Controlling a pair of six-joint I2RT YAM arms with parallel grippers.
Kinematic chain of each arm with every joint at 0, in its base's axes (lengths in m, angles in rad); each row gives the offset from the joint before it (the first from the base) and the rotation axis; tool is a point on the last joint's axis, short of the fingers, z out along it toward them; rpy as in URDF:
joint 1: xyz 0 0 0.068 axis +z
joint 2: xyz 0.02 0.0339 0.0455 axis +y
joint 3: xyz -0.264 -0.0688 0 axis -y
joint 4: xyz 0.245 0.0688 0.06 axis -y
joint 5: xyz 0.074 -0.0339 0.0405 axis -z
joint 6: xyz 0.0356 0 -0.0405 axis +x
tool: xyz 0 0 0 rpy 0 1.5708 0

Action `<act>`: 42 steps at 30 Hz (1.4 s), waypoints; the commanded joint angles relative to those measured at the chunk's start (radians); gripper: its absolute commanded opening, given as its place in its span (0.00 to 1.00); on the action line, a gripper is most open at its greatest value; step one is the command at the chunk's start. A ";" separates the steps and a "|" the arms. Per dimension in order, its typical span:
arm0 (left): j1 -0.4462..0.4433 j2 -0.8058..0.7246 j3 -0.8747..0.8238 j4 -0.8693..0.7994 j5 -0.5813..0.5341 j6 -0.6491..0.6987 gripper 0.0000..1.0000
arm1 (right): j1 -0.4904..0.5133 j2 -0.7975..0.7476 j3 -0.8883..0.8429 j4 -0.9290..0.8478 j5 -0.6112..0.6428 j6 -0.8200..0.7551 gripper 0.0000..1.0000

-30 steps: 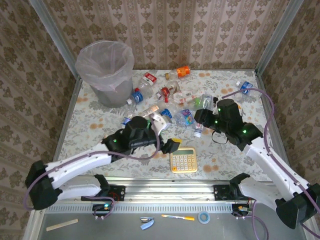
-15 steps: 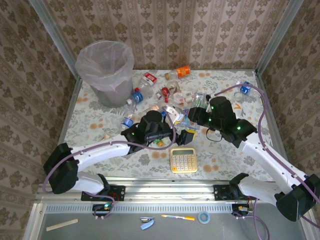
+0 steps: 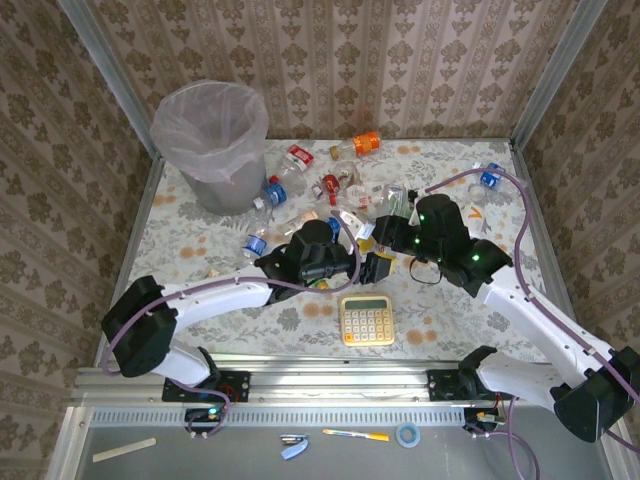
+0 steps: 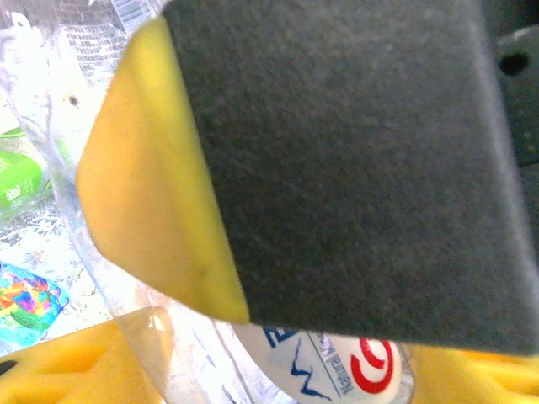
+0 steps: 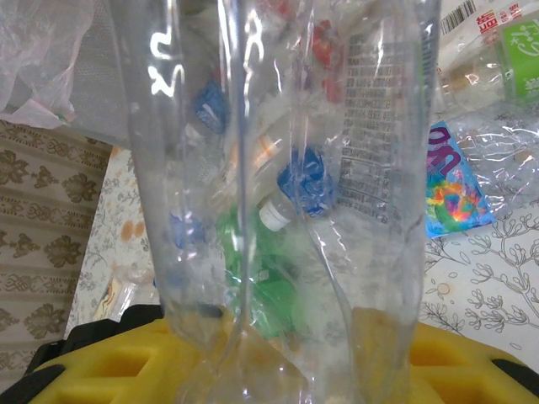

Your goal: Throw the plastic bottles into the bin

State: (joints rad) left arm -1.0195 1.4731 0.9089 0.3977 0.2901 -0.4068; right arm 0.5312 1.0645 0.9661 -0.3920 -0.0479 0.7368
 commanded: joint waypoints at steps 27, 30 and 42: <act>0.250 -0.294 -0.039 -0.244 0.010 0.071 0.36 | 0.013 -0.160 0.024 -0.121 0.037 -0.098 1.00; 0.360 -0.383 -0.001 -0.369 -0.002 0.104 0.37 | 0.013 -0.231 0.005 -0.140 0.045 -0.115 1.00; 0.704 -0.590 0.251 -0.687 -0.073 0.238 0.38 | 0.013 -0.342 -0.056 -0.217 0.057 -0.131 1.00</act>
State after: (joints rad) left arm -0.3561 0.8951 1.1275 -0.1963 0.2157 -0.2108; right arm 0.5461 0.7284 0.9241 -0.5705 -0.0216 0.6239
